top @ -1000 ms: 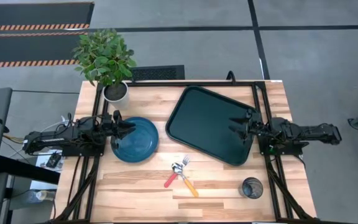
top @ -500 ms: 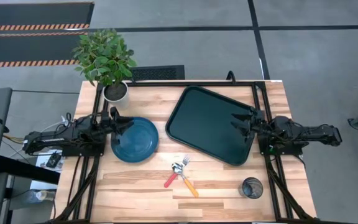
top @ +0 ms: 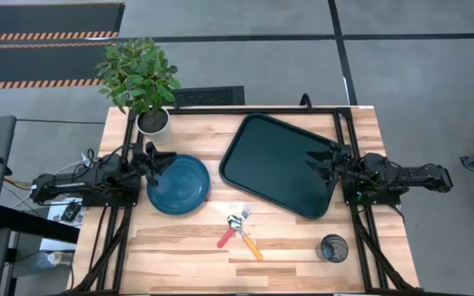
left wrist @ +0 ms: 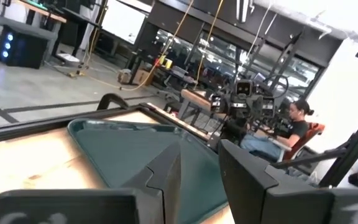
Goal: Pick and place plate/cup/fork/spoon on tray
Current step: Put the orange spoon on the black tray
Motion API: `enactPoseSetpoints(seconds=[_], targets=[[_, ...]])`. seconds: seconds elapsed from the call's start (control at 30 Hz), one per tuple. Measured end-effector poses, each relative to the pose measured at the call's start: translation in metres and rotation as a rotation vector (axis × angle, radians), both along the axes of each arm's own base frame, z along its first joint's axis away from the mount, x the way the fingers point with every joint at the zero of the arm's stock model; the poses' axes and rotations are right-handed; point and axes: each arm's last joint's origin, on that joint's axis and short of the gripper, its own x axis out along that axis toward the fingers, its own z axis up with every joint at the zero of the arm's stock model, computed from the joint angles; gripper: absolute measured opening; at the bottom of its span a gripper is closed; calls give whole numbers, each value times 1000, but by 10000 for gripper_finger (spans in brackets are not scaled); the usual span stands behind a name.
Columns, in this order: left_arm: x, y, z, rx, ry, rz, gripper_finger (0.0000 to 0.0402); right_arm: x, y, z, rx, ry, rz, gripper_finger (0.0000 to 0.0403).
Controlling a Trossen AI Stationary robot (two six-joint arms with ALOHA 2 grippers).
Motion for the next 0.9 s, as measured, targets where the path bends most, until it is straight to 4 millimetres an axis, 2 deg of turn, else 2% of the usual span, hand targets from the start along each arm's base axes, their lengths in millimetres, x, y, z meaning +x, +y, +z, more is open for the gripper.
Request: enactPoseSetpoints(seconds=[0.1, 0.23, 0.37, 0.47, 0.6, 0.73, 0.9], targets=[[-1, 1, 3, -76, -62, 27, 99, -1, -2, 2, 28, -34, -50, 265], [-2, 4, 3, -154, -97, 114, 115, -5, -4, 16, 59, -132, -97, 265], [-2, 3, 6, -188, -132, 101, 147, -14, -5, 45, 58, -215, -108, 265], [-2, 2, 8, -187, -102, 49, 180, -14, -5, 59, 55, -144, -111, 265], [-3, 0, 21, -187, -129, -30, 226, -8, -5, 81, 59, -30, -114, 265], [-1, -2, 31, -190, -115, -79, 259, 8, -6, 100, 57, 96, -117, 265], [3, -2, 47, -191, -90, -92, 270, 34, -7, 121, 54, 236, -121, 265]])
